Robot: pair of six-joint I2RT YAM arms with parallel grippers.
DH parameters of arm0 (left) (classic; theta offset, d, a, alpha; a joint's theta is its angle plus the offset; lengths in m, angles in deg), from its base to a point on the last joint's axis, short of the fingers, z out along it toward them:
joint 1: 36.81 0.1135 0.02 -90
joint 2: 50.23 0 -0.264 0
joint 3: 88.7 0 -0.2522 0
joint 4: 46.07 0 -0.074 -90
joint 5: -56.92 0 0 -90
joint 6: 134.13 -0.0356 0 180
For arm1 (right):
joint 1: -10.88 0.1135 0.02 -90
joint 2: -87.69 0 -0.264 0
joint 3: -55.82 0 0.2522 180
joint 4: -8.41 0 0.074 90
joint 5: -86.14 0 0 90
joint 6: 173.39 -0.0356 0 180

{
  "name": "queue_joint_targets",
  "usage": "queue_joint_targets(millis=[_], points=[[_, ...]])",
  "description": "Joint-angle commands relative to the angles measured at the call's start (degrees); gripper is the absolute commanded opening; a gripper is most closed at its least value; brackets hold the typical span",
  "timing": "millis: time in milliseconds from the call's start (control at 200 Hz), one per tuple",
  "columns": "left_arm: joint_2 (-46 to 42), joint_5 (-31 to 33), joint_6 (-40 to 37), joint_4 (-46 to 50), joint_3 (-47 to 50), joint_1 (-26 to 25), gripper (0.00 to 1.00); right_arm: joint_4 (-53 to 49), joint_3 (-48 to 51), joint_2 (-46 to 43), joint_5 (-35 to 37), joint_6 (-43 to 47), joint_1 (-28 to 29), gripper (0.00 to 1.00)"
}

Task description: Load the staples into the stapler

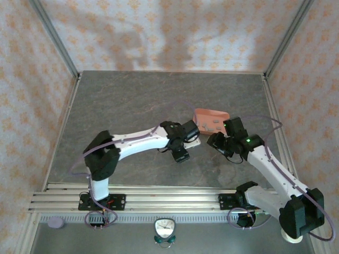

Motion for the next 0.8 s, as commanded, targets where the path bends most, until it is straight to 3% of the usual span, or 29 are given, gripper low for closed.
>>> queue_joint_targets(millis=[0,355,521,621,796], points=[[-5.81,2.62,3.4,-2.78,4.37,0.95,0.65,-2.66,-3.53,2.14,3.12,2.32,2.63,0.5],[-33.07,4.75,19.2,-21.08,30.23,10.69,0.7,-7.51,-12.79,18.37,9.73,7.4,16.16,0.47],[-45.71,6.15,21.6,-27.5,39.47,16.09,0.82,-9.65,-17.46,25.9,12.89,8.59,23.2,0.46],[-49.91,6.23,21.52,-27.98,41.35,19.79,0.89,-10.53,-20.1,29.67,13.58,9.2,26.64,0.46],[-51.9,5.75,22.33,-29.5,43.7,23.36,0.91,-12.95,-25.88,37.13,15.3,10.65,31.74,0.46]])
